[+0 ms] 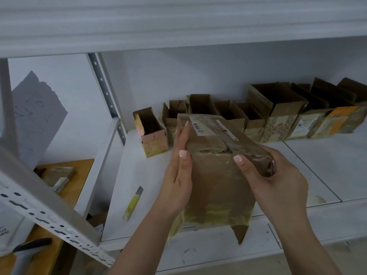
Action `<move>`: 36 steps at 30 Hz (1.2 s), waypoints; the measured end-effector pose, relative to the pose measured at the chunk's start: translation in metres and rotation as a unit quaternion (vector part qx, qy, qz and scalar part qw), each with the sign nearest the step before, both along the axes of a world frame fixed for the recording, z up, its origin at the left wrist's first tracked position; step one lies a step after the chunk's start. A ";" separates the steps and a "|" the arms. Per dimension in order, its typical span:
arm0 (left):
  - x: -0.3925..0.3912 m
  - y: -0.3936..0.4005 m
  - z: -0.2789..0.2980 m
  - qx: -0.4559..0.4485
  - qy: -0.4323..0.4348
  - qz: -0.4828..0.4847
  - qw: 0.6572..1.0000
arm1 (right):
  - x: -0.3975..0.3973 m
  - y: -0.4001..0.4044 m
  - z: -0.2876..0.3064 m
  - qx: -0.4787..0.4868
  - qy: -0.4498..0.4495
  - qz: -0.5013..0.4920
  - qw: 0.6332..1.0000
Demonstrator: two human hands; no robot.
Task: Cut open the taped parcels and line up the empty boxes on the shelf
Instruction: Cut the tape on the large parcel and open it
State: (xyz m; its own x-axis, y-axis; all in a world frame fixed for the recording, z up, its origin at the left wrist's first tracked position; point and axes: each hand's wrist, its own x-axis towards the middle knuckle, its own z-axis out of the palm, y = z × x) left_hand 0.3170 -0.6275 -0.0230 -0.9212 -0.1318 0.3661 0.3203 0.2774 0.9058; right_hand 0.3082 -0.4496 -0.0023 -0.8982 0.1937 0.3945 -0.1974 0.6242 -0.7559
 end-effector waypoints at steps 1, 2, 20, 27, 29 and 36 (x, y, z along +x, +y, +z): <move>-0.001 0.000 -0.001 -0.004 0.009 -0.002 1.000 | 0.000 0.001 0.000 0.002 -0.002 -0.001 1.000; -0.002 0.000 -0.001 -0.007 0.015 -0.003 1.000 | -0.001 0.001 0.000 0.004 -0.002 -0.002 1.000; -0.007 0.006 0.003 -0.095 0.063 0.071 0.991 | -0.002 0.003 -0.003 -0.036 0.009 0.019 0.999; -0.007 0.005 0.001 -0.083 0.082 0.099 0.988 | -0.003 0.004 -0.008 -0.053 0.015 0.051 0.997; -0.007 0.003 0.000 -0.084 0.084 0.106 0.987 | -0.005 0.005 -0.009 -0.049 0.016 0.057 0.997; -0.007 0.003 0.002 -0.089 0.111 0.105 0.984 | -0.004 0.004 -0.011 -0.022 0.008 0.053 0.998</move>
State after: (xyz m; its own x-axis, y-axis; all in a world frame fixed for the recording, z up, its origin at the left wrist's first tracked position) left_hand 0.3101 -0.6240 -0.0211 -0.7751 -0.2251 0.5903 0.4242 0.5071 0.7503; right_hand 0.3040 -0.4455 -0.0135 -0.9087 0.1143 0.4016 -0.2729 0.5653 -0.7784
